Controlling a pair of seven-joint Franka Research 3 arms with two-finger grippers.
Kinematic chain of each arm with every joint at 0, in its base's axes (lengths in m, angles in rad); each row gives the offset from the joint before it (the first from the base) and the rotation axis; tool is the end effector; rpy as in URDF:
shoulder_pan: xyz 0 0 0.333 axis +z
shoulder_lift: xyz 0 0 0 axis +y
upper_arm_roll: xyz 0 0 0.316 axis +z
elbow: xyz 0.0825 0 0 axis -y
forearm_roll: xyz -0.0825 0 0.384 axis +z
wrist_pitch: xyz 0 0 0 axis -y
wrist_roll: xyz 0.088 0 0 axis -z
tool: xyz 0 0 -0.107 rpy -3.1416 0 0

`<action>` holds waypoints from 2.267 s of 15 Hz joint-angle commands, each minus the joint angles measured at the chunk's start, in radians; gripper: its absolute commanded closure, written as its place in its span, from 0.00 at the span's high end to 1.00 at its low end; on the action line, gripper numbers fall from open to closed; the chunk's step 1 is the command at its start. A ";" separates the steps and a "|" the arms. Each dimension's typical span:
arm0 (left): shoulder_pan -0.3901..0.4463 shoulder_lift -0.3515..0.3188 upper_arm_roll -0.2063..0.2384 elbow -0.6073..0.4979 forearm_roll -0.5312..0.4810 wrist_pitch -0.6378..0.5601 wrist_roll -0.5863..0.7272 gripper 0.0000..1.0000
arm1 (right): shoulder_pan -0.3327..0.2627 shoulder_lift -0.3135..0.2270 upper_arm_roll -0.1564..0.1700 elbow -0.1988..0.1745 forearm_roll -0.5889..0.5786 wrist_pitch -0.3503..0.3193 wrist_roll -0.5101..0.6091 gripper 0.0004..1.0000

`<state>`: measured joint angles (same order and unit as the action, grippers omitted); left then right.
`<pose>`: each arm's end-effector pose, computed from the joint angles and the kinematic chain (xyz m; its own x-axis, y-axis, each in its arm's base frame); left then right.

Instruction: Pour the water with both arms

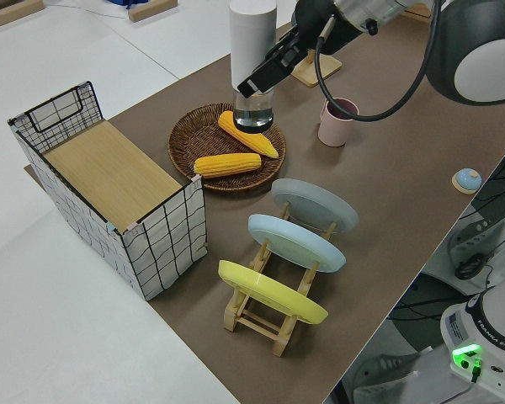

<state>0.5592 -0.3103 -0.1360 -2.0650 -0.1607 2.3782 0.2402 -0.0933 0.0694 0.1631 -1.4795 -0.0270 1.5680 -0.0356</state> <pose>0.4690 0.1994 0.6329 0.7844 0.1977 0.5879 0.2614 -0.9649 -0.0243 0.5751 0.0337 0.6286 0.9943 0.1045 0.0194 0.1042 -0.9944 0.0164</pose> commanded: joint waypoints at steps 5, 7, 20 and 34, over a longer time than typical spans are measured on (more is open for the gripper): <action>0.007 0.250 0.084 0.268 -0.200 -0.013 0.258 0.00 | -0.005 0.000 0.001 0.010 0.019 -0.014 -0.020 0.99; 0.016 0.328 0.090 0.357 -0.233 -0.013 0.298 0.00 | -0.005 0.000 0.001 0.010 0.019 -0.014 -0.020 0.99; 0.028 0.546 0.101 0.437 -0.414 0.081 0.646 0.00 | -0.005 0.000 0.001 0.010 0.019 -0.014 -0.020 0.99; 0.024 0.614 0.098 0.416 -0.539 0.177 0.769 0.00 | -0.005 0.000 0.001 0.010 0.021 -0.014 -0.020 0.99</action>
<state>0.5848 0.2833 -0.0345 -1.6705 -0.6441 2.5185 0.9651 -0.0933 0.0694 0.1631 -1.4795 -0.0270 1.5680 -0.0356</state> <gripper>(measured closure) 0.366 0.009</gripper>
